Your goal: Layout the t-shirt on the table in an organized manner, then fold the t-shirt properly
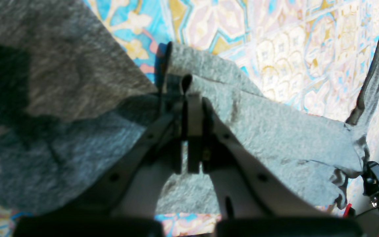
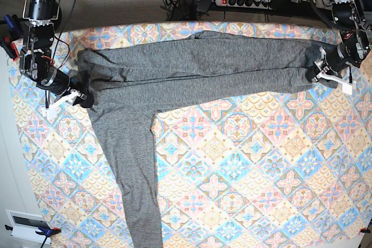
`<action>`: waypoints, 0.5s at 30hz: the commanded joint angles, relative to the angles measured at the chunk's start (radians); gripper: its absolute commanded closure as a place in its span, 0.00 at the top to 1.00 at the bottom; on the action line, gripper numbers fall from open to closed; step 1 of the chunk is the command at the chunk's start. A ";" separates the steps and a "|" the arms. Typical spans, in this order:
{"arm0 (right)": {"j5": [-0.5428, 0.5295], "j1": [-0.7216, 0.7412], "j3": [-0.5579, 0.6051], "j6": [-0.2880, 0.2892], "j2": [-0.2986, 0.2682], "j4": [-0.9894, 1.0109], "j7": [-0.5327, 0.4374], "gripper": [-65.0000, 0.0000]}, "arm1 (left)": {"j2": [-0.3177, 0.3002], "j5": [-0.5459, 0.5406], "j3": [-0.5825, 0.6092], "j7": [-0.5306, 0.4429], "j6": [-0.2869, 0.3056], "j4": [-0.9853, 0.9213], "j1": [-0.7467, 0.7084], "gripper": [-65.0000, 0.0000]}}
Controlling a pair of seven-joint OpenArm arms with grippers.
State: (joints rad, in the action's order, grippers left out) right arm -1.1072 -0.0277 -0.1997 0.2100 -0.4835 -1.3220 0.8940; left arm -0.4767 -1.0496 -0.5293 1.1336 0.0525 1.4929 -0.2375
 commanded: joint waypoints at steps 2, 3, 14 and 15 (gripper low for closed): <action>-0.015 0.012 -0.042 0.010 -0.024 -0.020 -0.016 0.32 | -0.018 -0.016 -0.022 -0.008 0.004 0.013 0.019 0.00; -0.015 0.010 -0.047 0.010 -0.024 -0.020 -0.014 0.32 | -0.014 -0.016 -0.028 -0.008 0.004 0.013 0.020 0.00; -0.015 -0.010 -0.145 0.010 -0.024 -0.067 0.009 0.32 | 0.002 -0.014 -0.032 -0.007 0.004 0.013 0.025 0.00; -0.015 -0.008 -0.145 0.010 -0.024 -0.057 0.009 0.32 | 0.002 -0.014 -0.032 -0.007 0.004 0.013 0.025 0.00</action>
State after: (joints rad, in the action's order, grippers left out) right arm -1.1076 -0.0406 -0.3389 0.2100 -0.4931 -1.3705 0.9020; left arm -0.4519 -1.0470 -0.5526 1.1316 0.0525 1.4929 -0.2211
